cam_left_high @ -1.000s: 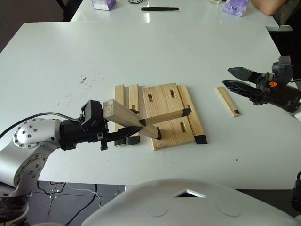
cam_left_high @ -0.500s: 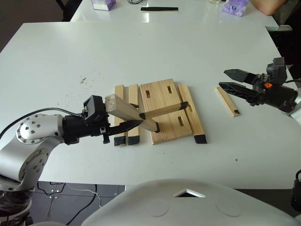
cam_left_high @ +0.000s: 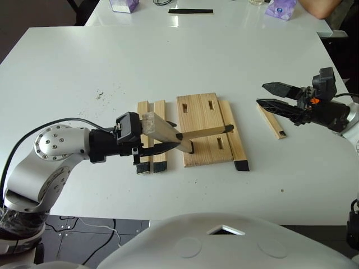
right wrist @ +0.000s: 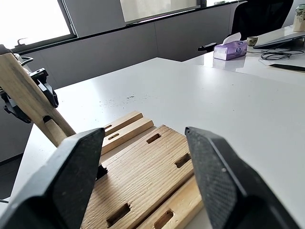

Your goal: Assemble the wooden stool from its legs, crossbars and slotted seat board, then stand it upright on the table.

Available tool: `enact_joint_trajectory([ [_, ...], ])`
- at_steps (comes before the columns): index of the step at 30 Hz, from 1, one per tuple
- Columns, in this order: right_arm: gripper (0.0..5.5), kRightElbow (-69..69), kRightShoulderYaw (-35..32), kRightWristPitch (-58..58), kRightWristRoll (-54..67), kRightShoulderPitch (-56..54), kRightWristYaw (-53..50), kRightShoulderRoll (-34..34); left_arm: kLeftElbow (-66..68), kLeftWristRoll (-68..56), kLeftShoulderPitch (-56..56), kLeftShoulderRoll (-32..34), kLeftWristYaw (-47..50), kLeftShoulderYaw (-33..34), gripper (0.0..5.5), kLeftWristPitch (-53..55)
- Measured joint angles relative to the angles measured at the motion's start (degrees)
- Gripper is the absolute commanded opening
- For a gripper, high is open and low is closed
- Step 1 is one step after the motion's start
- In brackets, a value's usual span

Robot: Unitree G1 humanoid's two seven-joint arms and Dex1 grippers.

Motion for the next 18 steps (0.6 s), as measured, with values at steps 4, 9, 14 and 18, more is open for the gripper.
enact_joint_trajectory([
  [4, 3.1, -0.52, 0.21, 0.0, 0.01, 0.08, -0.03, 0.26, 3.0, 0.41, -5.32, 0.98, -2.52, -3.14, 2.04, 0.59],
  [9, 3.1, -0.8, 0.87, -0.01, -0.03, 0.06, -0.17, 0.62, 10.61, 1.55, -14.17, 1.1, -7.63, -9.03, 2.04, 0.98],
  [14, 3.1, -1.33, 1.88, -0.01, -0.02, 0.11, -0.63, 1.44, 11.18, 4.32, -17.17, 1.09, -7.71, -11.61, 2.04, 0.85],
  [18, 3.1, -1.57, 1.9, -0.03, -0.02, 0.32, -1.07, 1.61, 9.06, 4.66, -15.3, 1.11, -5.68, -11.66, 2.04, 0.48],
])
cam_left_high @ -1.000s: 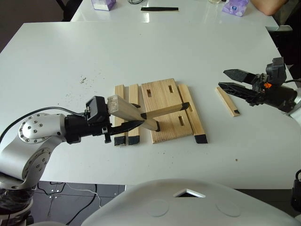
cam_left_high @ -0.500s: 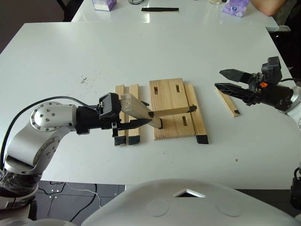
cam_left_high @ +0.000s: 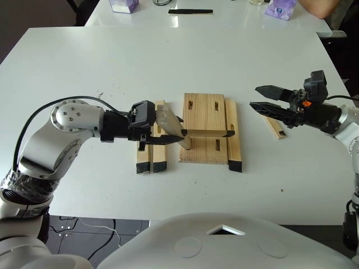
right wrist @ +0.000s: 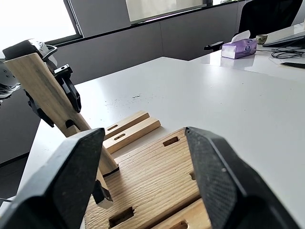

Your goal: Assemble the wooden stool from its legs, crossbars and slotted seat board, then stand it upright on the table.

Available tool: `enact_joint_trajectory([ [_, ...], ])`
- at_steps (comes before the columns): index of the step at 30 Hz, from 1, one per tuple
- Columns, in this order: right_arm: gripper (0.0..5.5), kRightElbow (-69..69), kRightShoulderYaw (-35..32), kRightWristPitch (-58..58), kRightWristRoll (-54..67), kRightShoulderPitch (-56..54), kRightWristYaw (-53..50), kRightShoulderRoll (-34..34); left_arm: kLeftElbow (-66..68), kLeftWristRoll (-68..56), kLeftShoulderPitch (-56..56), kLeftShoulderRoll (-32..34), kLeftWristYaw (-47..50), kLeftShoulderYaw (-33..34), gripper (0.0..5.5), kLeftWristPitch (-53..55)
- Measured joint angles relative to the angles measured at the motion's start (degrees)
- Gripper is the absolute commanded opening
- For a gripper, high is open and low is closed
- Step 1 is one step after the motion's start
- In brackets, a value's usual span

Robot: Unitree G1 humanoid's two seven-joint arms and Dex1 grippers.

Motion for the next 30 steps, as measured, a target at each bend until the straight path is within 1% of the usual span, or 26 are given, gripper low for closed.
enact_joint_trajectory([
  [3, 3.1, -0.11, 0.0, -0.1, -0.01, 0.22, -0.14, 0.22, 0.71, -0.01, 0.71, -0.28, 0.54, 0.05, 2.04, -1.21],
  [7, 3.1, -0.25, 0.0, -0.19, -0.01, 0.96, -0.22, 0.56, 4.14, 0.09, 1.01, -2.91, 2.14, 0.24, 2.04, -2.81],
  [8, 3.1, -0.25, 0.0, -0.2, -0.01, 1.0, -0.22, 0.6, 4.7, 0.0, 0.96, -3.74, 2.71, 0.38, 2.42, -2.59],
  [9, 3.1, -0.25, 0.0, -0.23, 0.0, 1.0, -0.21, 0.62, 4.93, -0.1, 0.94, -4.48, 3.6, 0.48, 2.46, -2.15],
  [10, 3.1, -0.28, 0.01, -0.27, 0.0, 0.97, -0.2, 0.71, 5.65, 0.77, 1.14, -4.53, 4.49, 0.07, 2.73, 0.35],
  [11, 3.1, -0.27, -0.02, -0.3, -0.01, 1.1, -0.17, 0.7, 7.54, 1.67, 3.18, -4.72, 5.3, -0.78, 2.86, 2.74],
  [13, 3.1, -0.15, 0.01, -0.3, -0.01, 1.17, -0.18, 0.76, 8.22, 2.29, 3.75, -5.46, 6.19, -1.23, 3.13, 4.06],
  [16, 3.1, -0.09, 0.01, -0.31, -0.01, 1.08, -0.16, 0.77, 8.39, 3.0, 2.26, -6.81, 7.91, -0.52, 3.13, 5.32],
  [19, 3.1, -0.02, 0.01, -0.31, -0.01, 1.0, -0.13, 0.77, 8.31, 3.57, 1.21, -6.73, 8.61, 1.67, 3.13, 6.02],
  [22, 3.1, -0.16, -0.14, -0.3, 0.04, 1.08, -0.12, 0.77, 5.72, 3.91, 4.75, -4.75, 9.15, 6.79, 3.13, 6.42],
  [26, 3.1, -0.87, -2.0, -0.3, 0.11, 3.09, -0.45, 0.72, 1.53, 3.79, 16.14, -2.03, 10.69, 14.54, 3.13, 9.14],
  [28, 3.1, -2.02, -2.44, -0.3, 0.14, 4.82, -0.79, 0.75, 0.62, 3.86, 21.78, -2.96, 15.16, 19.13, 3.13, 12.32],
  [30, 3.1, -3.25, -3.03, -0.28, 0.24, 6.68, -1.27, 0.85, -1.4, 2.74, 24.69, -5.9, 21.32, 22.65, 3.13, 17.59],
])
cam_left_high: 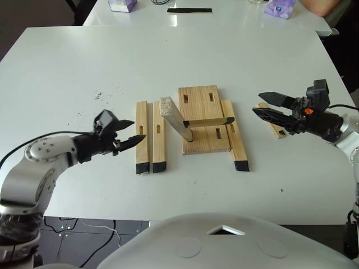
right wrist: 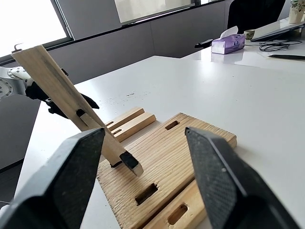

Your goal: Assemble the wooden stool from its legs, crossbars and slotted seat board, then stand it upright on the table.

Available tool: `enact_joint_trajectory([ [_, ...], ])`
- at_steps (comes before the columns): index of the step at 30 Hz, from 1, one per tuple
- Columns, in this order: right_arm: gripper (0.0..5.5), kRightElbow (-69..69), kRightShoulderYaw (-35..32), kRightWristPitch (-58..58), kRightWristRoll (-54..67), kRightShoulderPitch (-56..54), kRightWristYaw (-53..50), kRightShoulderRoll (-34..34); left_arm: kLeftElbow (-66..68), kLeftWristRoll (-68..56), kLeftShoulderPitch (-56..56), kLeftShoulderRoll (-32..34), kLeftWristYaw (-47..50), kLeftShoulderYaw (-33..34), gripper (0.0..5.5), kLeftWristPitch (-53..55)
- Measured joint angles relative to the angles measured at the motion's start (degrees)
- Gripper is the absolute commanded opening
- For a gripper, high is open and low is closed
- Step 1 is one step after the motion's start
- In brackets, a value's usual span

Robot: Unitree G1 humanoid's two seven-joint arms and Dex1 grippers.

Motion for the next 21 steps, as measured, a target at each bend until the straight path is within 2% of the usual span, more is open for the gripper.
enact_joint_trajectory([
  [5, 3.1, -1.02, -1.48, 0.34, 0.82, 1.06, -2.75, 0.36, -7.79, -1.8, 2.15, -7.95, 10.45, -1.48, 3.13, 6.71],
  [10, 3.1, -1.24, -1.46, 0.44, 0.88, 1.45, -4.42, 0.98, -7.68, -1.33, 2.38, -13.3, 17.41, -3.91, 3.13, 11.27],
  [14, 3.1, -1.74, -1.46, 0.41, 0.9, 1.91, -5.1, 1.74, -4.69, 1.23, 2.0, -12.35, 18.18, -3.92, 3.13, 11.36],
  [21, 3.1, -2.04, -1.28, 0.2, 0.84, 2.32, -5.62, 2.42, -3.91, 0.59, 3.29, -6.45, 9.09, -6.68, 3.13, 10.59],
])
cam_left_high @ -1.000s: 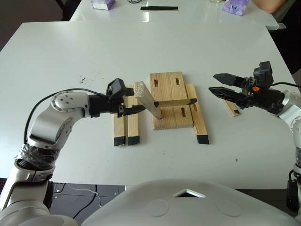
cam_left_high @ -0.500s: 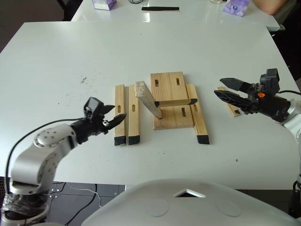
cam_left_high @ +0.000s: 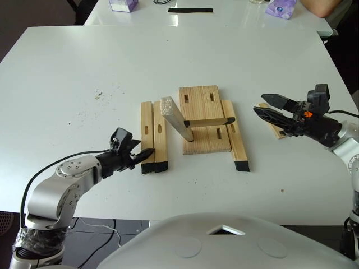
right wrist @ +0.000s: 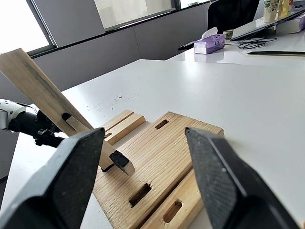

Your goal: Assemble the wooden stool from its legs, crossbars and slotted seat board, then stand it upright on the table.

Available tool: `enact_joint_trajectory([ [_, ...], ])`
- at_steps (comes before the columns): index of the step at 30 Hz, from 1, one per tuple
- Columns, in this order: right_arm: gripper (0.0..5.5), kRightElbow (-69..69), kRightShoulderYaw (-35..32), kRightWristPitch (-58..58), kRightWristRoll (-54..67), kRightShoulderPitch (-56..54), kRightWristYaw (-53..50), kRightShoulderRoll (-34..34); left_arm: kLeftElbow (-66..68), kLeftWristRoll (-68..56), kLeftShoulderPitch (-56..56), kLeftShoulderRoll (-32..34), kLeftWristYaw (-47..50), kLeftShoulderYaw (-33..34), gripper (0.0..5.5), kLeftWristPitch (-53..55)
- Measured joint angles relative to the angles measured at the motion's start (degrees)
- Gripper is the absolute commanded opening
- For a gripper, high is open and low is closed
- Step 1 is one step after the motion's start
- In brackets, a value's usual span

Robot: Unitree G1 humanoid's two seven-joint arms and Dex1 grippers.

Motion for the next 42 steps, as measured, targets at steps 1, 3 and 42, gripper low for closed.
enact_joint_trajectory([
  [1, 3.1, 0.0, 0.0, -0.02, 0.0, 0.1, -0.03, 0.0, 0.4, 0.63, 0.39, 1.42, -1.24, -0.13, 3.13, -1.19],
  [3, 3.1, 0.0, -0.02, -0.02, 0.0, 0.32, -0.27, 0.01, 1.68, 1.64, 0.62, 3.67, -3.09, -0.1, 3.13, -3.2],
  [42, 3.1, 7.66, -4.6, 0.08, 3.23, -13.12, -2.63, -0.95, 13.22, -8.75, -12.7, -3.35, -9.24, 15.84, 2.0, -18.23],
])
